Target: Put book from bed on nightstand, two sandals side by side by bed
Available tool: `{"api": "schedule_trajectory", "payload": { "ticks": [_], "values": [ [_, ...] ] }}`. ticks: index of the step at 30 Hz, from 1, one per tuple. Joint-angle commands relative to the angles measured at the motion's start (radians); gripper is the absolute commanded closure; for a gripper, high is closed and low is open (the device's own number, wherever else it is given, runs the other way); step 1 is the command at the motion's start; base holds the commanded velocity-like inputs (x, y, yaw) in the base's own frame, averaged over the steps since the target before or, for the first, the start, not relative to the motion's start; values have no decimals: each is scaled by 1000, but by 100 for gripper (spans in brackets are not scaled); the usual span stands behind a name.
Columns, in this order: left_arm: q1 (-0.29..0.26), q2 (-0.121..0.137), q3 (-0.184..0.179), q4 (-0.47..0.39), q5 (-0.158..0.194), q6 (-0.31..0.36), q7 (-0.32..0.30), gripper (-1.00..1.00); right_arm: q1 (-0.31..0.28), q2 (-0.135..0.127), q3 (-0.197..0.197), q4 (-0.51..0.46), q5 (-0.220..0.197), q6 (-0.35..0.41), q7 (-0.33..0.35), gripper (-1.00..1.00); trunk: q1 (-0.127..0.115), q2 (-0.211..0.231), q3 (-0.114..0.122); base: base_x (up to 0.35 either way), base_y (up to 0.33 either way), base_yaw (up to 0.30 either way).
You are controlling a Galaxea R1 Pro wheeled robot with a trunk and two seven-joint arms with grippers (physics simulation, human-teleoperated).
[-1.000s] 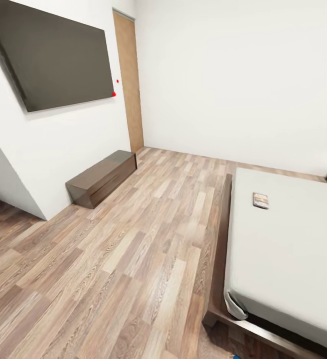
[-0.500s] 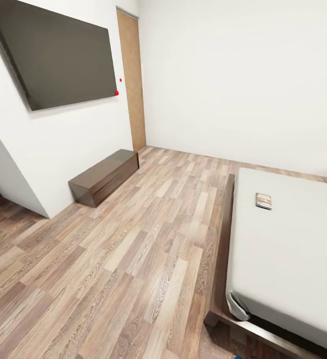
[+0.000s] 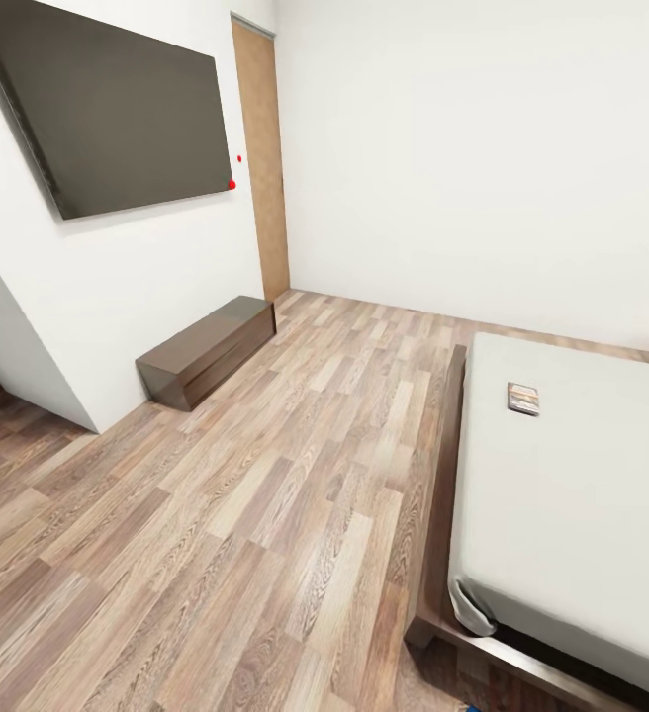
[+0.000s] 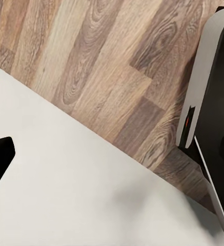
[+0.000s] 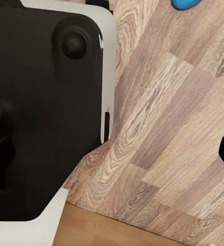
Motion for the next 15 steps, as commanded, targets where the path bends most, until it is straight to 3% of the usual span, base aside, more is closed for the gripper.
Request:
{"api": "schedule_trajectory", "payload": {
  "ticks": [1,15],
  "values": [
    [-1,0,6,2,-11,-4,6,-100,-1,0,-8,2,10,-2,2,-100,1,-2,-2,0,0,0],
    [-1,0,6,2,-11,-4,6,-100,-1,0,-8,2,10,-2,2,-100,1,-2,-2,0,0,0]
  ]
}}
